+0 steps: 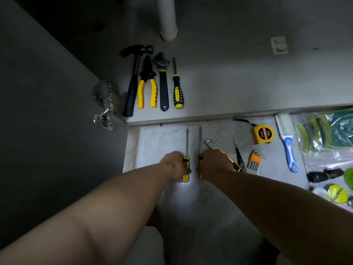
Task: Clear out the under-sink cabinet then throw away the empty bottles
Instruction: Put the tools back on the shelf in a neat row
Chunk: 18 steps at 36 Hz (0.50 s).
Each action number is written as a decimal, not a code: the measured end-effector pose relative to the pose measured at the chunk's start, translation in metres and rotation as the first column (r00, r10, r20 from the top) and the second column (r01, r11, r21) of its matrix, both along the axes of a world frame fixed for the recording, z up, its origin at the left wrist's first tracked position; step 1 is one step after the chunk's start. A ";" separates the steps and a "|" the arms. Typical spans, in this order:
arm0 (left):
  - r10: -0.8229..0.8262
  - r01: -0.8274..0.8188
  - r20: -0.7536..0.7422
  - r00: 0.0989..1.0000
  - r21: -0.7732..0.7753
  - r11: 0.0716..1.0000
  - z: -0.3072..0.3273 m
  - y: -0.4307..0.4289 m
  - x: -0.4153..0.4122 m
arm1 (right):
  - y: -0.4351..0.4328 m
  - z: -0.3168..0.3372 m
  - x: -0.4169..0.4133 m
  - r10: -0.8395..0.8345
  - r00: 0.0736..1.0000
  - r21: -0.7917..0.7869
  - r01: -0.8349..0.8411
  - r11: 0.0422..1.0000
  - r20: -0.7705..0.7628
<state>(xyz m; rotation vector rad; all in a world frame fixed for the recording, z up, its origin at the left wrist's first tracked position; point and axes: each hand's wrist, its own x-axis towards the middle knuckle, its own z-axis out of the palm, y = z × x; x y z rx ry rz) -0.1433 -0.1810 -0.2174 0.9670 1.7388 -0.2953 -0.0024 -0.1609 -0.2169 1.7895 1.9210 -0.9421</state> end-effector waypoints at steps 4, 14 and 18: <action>0.070 -0.062 0.117 0.991 -0.072 0.996 0.019 0.000 -0.006 | 0.003 -0.001 0.000 -0.050 0.997 -0.057 0.048 0.997 -0.051; 0.006 0.102 0.404 0.915 -0.246 0.964 0.081 0.010 -0.023 | 0.053 0.072 0.033 0.005 0.993 -0.594 -0.074 0.801 -0.117; 0.127 0.025 0.541 0.832 -0.265 0.964 0.123 0.037 -0.018 | 0.077 0.125 0.064 0.023 0.987 -0.654 -0.124 0.746 -0.160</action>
